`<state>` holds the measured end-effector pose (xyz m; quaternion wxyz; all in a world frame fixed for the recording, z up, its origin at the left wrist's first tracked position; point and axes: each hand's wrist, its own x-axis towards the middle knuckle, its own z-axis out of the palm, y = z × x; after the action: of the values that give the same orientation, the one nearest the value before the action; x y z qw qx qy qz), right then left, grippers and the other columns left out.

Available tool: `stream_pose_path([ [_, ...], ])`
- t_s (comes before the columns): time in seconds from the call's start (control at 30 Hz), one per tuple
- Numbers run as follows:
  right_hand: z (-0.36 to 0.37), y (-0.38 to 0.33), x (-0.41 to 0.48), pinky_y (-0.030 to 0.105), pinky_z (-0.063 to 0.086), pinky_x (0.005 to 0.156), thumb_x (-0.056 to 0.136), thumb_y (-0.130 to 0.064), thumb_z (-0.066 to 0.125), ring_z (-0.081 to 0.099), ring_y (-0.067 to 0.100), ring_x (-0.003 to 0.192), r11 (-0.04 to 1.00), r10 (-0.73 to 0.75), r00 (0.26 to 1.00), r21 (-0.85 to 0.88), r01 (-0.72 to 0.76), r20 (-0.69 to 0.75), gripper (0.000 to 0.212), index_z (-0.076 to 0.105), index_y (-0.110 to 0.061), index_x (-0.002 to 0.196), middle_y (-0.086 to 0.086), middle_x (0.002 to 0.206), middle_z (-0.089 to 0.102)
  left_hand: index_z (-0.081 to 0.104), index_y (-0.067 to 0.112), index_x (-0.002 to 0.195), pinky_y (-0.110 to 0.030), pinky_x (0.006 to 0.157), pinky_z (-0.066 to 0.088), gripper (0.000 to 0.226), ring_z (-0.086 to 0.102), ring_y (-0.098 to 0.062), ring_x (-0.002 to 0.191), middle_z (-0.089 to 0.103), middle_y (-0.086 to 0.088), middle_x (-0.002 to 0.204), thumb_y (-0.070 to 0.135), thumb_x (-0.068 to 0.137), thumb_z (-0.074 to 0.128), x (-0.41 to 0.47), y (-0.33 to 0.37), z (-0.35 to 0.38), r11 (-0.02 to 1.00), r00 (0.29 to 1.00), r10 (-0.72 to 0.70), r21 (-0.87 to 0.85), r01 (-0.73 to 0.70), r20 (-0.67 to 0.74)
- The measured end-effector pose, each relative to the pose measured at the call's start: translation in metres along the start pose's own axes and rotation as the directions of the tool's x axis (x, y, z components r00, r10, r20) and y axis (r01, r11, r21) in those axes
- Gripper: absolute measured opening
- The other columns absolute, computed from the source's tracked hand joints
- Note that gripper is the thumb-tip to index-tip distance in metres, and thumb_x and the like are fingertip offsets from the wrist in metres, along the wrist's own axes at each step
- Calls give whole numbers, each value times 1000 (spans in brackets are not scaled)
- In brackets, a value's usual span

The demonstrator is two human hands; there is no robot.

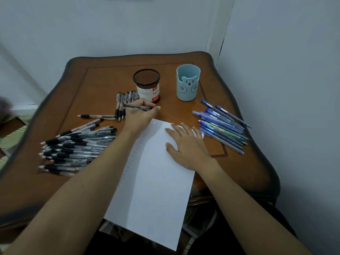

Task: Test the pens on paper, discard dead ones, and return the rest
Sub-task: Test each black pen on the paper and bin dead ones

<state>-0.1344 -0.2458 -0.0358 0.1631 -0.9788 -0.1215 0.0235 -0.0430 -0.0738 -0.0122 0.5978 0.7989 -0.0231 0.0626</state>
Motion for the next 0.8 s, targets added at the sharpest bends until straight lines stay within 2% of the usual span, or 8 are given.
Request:
stream_pose_path([
  [0.13, 1, 1, -2, 49, 0, 121, 103, -50, 33, 5, 18, 154, 1000, -22, 1000, -14, 22, -9, 55, 25, -34, 156, -8, 166, 17, 68, 4, 87, -28, 56, 57, 8, 65, -19, 62, 69, -16, 82, 5, 86, 75, 14, -2, 11, 1000, 1000, 4, -9, -4, 11],
  [0.2, 2, 1, -3, 49, 2, 121, 103, -49, 33, 6, 18, 153, 999, -29, 999, -15, 28, -27, 55, 26, -33, 156, -8, 165, 18, 65, -5, 82, -28, 50, 53, 7, 66, -22, 56, 69, -21, 74, -2, 85, 70, 18, -4, 16, 1000, 1000, 8, 0, -8, -9],
  [0.27, 4, 2, -2, 50, 3, 121, 102, -48, 34, 8, 19, 153, 999, -32, 999, -12, 31, -39, 56, 28, -32, 155, -7, 165, 20, 54, -11, 72, -26, 44, 50, 10, 63, -20, 48, 63, -24, 64, -10, 79, 61, 21, -7, 20, 1000, 998, 14, 24, -12, -60],
  [0.33, 4, 2, -2, 50, 3, 121, 102, -48, 34, 8, 19, 153, 999, -32, 999, -9, 31, -41, 56, 29, -32, 155, -7, 165, 21, 43, -10, 62, -30, 45, 48, 15, 56, -20, 45, 51, -21, 55, -13, 68, 56, 22, -11, 20, 999, 994, 16, 35, -12, -110],
  [0.47, 5, 2, -2, 49, 2, 121, 102, -48, 33, 7, 18, 153, 1000, -31, 999, -8, 30, -45, 56, 28, -32, 155, -7, 165, 19, 35, -6, 57, -41, 49, 38, 18, 40, -24, 54, 40, -26, 54, -7, 56, 54, 27, -21, 16, 993, 990, 62, 107, -49, -124],
  [0.6, 7, 3, -2, 48, 1, 122, 103, -49, 33, 5, 18, 154, 999, -29, 999, -16, 29, -45, 56, 26, -32, 156, -6, 166, 18, 32, 10, 53, -37, 54, 33, 27, 33, -22, 55, 32, -12, 53, -9, 57, 51, 31, -25, 17, 987, 991, 72, 151, -55, -112],
  [0.7, 10, 3, -1, 47, 0, 122, 102, -51, 32, 5, 19, 154, 999, -27, 998, -21, 26, -49, 57, 26, -32, 156, -6, 166, 18, 33, 8, 54, -36, 53, 31, 25, 32, -22, 55, 31, -11, 54, -8, 58, 51, 32, -27, 17, 982, 994, 61, 182, -43, -95],
  [0.8, 9, 3, -2, 47, 1, 122, 102, -50, 32, 6, 19, 154, 1000, -25, 998, -13, 25, -58, 57, 28, -31, 155, -5, 166, 19, 28, 9, 54, -36, 51, 27, 26, 28, -21, 54, 29, -10, 53, -6, 56, 49, 32, -28, 17, 976, 990, 113, 197, -96, -80],
])
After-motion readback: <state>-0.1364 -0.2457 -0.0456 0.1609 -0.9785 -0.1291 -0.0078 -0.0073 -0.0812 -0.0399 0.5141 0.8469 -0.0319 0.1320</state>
